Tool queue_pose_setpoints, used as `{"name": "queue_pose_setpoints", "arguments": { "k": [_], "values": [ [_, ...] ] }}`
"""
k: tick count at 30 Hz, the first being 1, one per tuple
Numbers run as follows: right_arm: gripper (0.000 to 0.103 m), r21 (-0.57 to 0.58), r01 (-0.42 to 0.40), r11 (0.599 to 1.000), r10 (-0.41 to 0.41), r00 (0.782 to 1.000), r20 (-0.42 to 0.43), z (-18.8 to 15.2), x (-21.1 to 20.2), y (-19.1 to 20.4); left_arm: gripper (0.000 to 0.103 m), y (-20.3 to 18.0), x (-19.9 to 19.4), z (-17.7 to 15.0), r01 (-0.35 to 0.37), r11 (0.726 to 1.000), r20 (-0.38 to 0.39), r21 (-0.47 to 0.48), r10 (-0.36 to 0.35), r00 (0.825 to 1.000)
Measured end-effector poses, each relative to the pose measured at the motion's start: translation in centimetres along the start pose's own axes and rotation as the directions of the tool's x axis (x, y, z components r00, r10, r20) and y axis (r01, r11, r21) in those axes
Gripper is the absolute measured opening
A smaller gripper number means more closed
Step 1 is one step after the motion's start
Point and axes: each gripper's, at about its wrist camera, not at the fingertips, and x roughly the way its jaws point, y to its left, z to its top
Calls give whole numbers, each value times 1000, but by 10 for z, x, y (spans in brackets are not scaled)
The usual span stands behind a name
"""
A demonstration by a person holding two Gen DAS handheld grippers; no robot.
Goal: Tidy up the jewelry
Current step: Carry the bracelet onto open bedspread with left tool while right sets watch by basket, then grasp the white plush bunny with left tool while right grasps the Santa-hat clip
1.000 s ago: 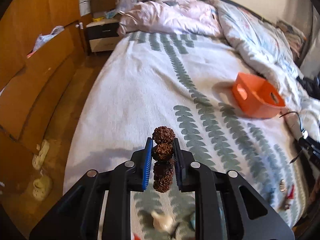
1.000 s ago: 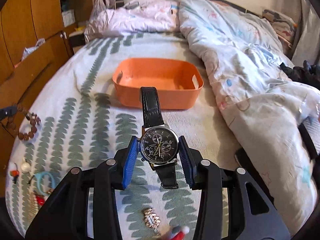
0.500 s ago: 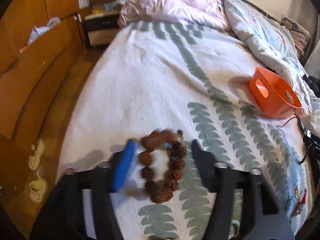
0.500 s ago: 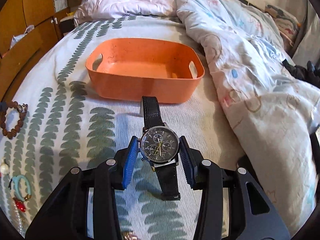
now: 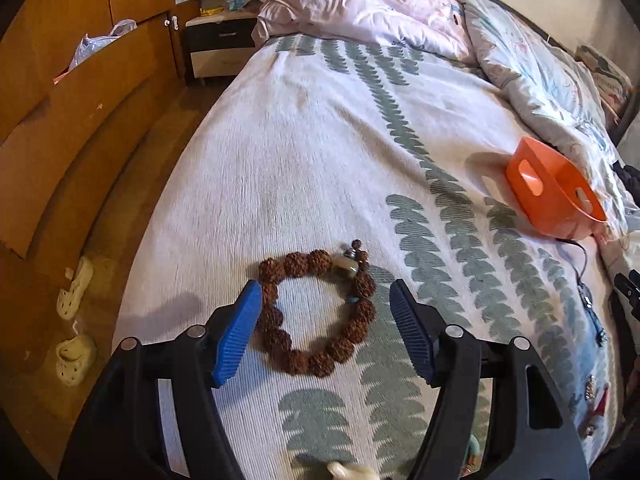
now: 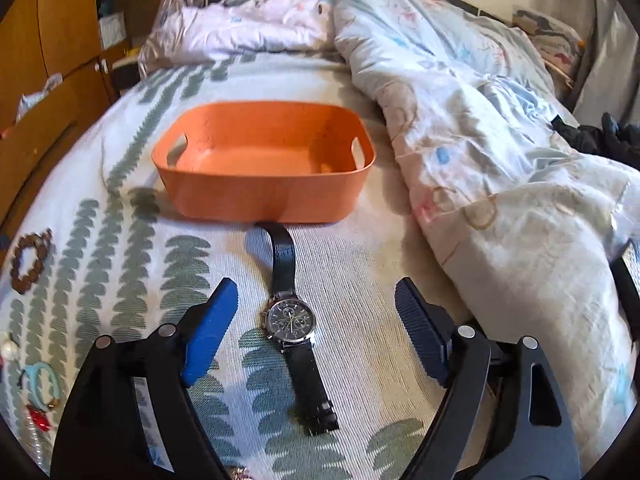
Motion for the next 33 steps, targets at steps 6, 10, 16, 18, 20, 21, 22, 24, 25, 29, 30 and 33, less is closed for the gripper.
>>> {"name": "queue_pose_setpoints", "arguments": {
  "k": [6,10,16,18,20,21,22,24,25,29,30,33],
  "values": [
    [84,-9,-40,999,41,999,35,-17,-35,8,78,-10,-25,-20,5,1000,36,27,-6,999],
    [86,-50,-38,998,39,999,30,-47,-57,19,79,-14,-34,-40,-3,998,40,59,1,999],
    [88,-43,-7,999,8,999,37,-82,-72,22,80,11,-53,-63,-12,999,51,38,10,999],
    [88,-12,-26,1000,26,999,21,-92,-75,21,80,25,-61,-68,-5,1000,62,-7,5,998],
    [88,17,-48,999,48,999,17,-103,-81,22,81,39,-69,-79,-20,999,83,-43,24,996],
    [88,19,-55,998,54,998,18,-107,-84,24,81,42,-70,-84,-22,999,84,-47,26,996],
    [88,16,-51,999,51,998,22,-113,-87,27,81,46,-71,-90,-23,998,79,-51,27,997],
    [88,-6,-20,1000,20,999,34,-123,-95,36,81,53,-73,-104,-19,998,64,-59,23,998],
    [88,-18,-6,1000,7,999,40,-128,-99,39,81,54,-74,-109,-21,998,61,-56,25,998],
    [88,-27,17,999,-15,997,77,-145,-116,48,81,61,-80,-127,-45,998,63,-45,47,997],
    [88,-20,15,1000,-13,996,83,-148,-119,47,81,63,-81,-130,-48,998,65,-45,51,997],
    [88,15,6,1000,-7,996,94,-160,-127,41,81,63,-82,-139,-61,998,69,-36,63,996]
  ]
}}
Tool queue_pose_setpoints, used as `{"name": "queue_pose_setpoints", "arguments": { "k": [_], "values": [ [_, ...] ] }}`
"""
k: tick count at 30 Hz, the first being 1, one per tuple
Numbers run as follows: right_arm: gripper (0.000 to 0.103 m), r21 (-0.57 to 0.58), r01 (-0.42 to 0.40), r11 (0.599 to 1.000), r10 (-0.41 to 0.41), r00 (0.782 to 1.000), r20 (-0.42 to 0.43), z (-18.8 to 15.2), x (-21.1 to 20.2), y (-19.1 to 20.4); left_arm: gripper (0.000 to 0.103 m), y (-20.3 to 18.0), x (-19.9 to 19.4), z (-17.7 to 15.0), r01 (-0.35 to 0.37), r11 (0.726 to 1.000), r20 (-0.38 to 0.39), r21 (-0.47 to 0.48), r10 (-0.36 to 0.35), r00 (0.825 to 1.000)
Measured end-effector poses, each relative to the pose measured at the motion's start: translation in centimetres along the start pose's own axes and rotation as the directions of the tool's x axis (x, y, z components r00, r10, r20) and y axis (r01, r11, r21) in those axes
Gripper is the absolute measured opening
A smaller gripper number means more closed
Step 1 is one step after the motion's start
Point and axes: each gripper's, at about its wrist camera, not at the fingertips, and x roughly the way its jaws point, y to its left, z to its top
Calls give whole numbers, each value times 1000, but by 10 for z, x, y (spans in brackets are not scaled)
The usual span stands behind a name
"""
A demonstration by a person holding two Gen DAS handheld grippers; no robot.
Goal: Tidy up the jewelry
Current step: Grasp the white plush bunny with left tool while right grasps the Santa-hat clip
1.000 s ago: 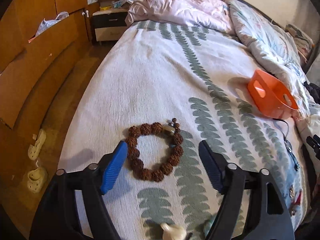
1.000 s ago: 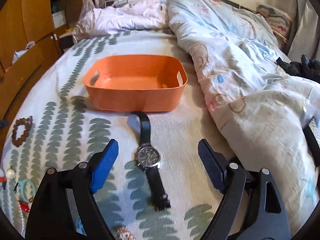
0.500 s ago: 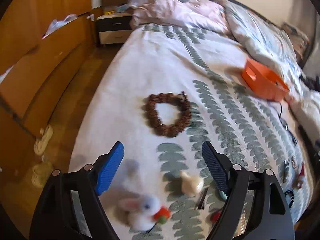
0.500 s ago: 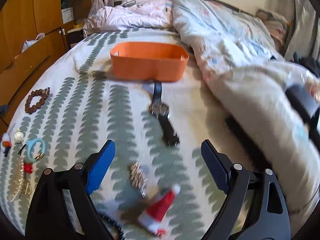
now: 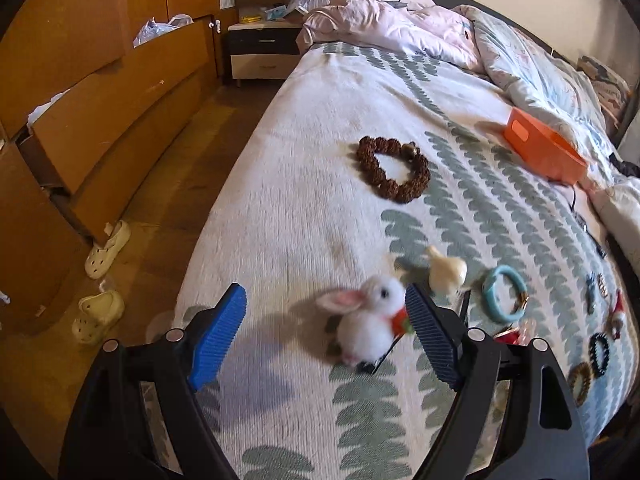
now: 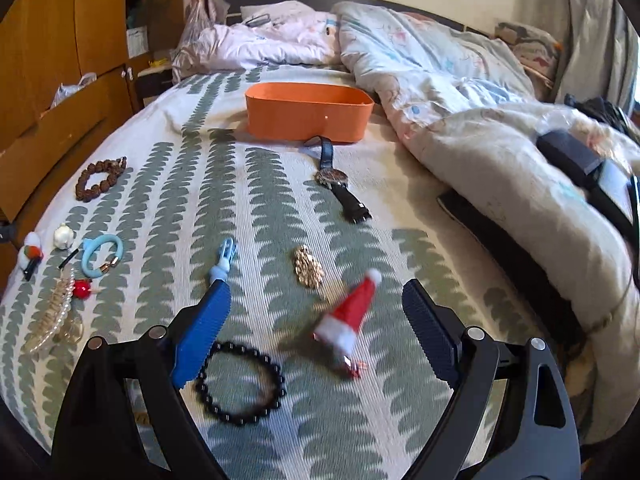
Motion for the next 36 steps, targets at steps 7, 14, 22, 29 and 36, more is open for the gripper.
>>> {"name": "queue_pose_setpoints", "arguments": {
  "k": [7,14,22,29,36],
  "values": [
    [89,75,40,996,-40,999,-4,-25,-13,-23,83,-19,6,-19,-83,989,34,121,80,996],
    [89,133,43,990,-36,998,-51,-27,1,-31,91,-28,15,-22,-113,980,50,166,106,993],
    [89,54,90,994,-86,994,-72,-27,14,-11,93,-35,16,-28,-114,974,81,196,100,992],
    [89,3,130,992,-128,984,-125,-28,34,-4,93,-38,26,-22,-41,988,21,151,38,999],
    [89,-22,155,988,-156,974,-165,-27,50,-2,93,-44,45,-23,-25,991,-66,133,34,997]
  ]
}}
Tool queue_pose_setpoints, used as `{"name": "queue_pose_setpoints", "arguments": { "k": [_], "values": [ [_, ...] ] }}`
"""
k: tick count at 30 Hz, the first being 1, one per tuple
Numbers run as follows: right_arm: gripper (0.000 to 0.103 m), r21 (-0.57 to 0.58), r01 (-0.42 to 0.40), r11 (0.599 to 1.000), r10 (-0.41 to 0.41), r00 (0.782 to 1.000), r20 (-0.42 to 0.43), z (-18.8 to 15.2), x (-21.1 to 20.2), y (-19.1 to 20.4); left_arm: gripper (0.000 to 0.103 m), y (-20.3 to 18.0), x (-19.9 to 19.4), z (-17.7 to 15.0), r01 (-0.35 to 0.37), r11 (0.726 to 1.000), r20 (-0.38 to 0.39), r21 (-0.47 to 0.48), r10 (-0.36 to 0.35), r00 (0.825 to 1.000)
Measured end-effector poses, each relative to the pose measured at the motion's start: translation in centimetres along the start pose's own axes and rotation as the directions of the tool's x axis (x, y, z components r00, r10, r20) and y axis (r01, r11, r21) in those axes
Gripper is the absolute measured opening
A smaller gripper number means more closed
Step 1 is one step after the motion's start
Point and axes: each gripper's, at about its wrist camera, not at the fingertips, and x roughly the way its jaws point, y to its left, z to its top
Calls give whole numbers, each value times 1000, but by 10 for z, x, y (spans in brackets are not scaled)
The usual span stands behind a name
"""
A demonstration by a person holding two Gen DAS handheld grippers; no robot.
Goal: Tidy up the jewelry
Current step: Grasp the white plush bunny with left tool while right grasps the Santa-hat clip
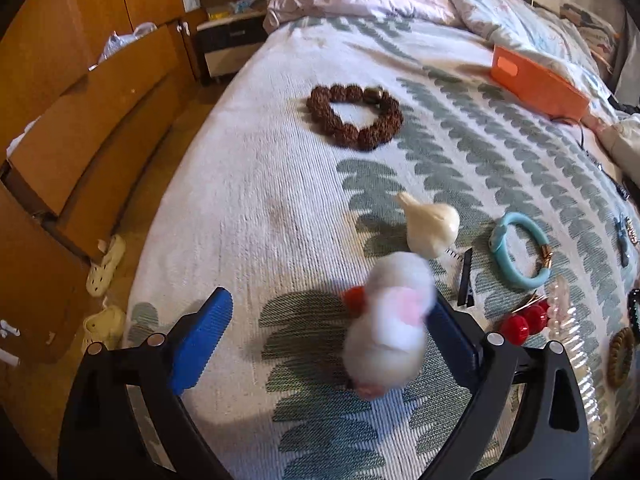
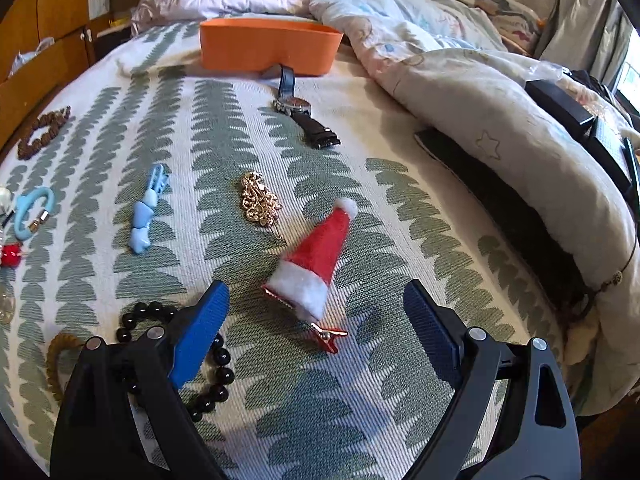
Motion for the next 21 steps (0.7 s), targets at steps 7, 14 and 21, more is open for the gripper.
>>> {"name": "queue_pose_setpoints", "arguments": {
  "k": [7,14,21],
  "values": [
    [61,61,-105,993,107,994,-36,-1,4,-7,93,1,3,0,8,1000,-15,-16,-8,1000],
    [49,84,-142,986,146,989,-39,-3,1,-12,81,-3,1,-3,16,1000,-16,2,-16,1000],
    [34,126,-176,976,182,982,-39,-6,-1,-21,58,-7,-4,-5,11,1000,-3,28,-11,1000]
  ]
}}
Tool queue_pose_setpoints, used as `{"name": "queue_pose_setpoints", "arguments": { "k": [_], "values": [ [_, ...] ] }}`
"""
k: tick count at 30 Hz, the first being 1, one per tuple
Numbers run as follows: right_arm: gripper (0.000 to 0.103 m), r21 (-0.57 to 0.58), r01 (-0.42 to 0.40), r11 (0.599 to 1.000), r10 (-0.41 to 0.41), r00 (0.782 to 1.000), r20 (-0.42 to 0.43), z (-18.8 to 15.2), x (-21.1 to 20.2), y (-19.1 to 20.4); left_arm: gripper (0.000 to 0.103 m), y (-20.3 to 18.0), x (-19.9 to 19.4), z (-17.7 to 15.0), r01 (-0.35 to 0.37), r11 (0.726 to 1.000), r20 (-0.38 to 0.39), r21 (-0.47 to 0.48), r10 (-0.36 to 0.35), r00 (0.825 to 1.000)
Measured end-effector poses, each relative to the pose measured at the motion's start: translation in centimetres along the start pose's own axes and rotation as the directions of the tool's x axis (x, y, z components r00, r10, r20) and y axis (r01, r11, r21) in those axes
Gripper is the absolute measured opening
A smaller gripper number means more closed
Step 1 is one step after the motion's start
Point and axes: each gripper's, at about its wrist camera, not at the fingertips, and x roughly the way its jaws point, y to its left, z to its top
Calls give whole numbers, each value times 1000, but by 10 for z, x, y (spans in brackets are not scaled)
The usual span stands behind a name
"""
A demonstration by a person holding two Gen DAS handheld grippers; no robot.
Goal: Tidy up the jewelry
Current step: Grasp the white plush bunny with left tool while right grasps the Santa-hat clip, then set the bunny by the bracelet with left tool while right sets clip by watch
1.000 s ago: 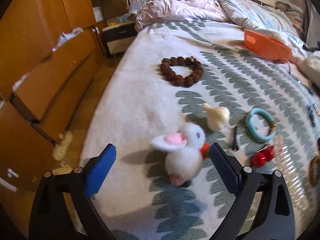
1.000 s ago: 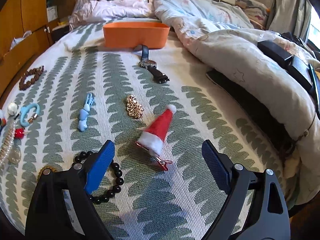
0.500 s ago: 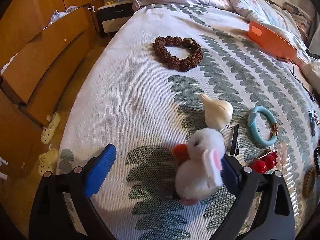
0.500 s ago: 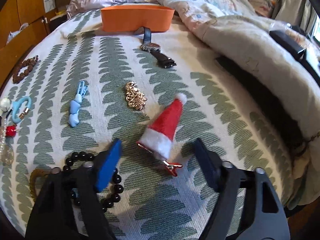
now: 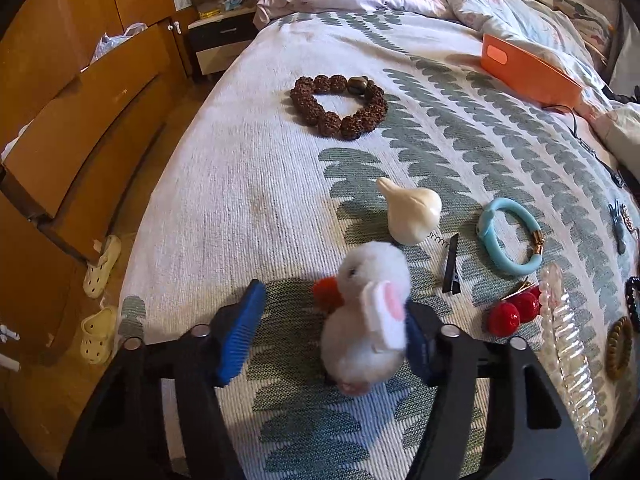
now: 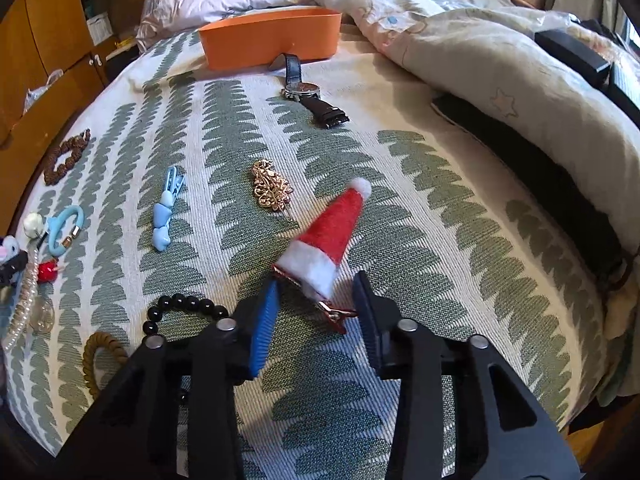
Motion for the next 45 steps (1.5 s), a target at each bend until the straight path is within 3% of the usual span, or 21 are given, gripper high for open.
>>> {"name": "queue_pose_setpoints", "arguments": {
  "k": [2,13,16,17,24,30,37,45],
  "values": [
    [32,8,-12,1000,12,1000,1,0,0,-2,49,2,-1,0,7,1000,2,-9,-7,1000],
    [32,-52,38,998,-37,999,10,11,12,13,48,3,-1,1,11,1000,2,-10,-11,1000],
    [31,-31,17,999,-16,1000,14,12,11,10,45,3,-2,2,21,1000,-1,-22,-21,1000],
    [22,-22,-1,1000,1,1000,19,12,9,8,41,3,-2,2,24,999,-1,-25,-24,1000],
    [21,-19,-24,1000,25,998,54,12,-2,9,34,5,-6,5,56,997,6,-44,-56,998],
    [21,-8,-32,999,33,992,123,17,-23,7,33,6,-19,12,70,996,51,-51,-67,996],
    [21,-6,-39,999,40,981,190,43,-39,6,34,13,-26,31,66,995,100,-76,-58,993],
    [21,-49,-36,998,45,981,188,100,-24,16,33,17,-26,78,32,996,173,-87,-17,985]
  ]
}}
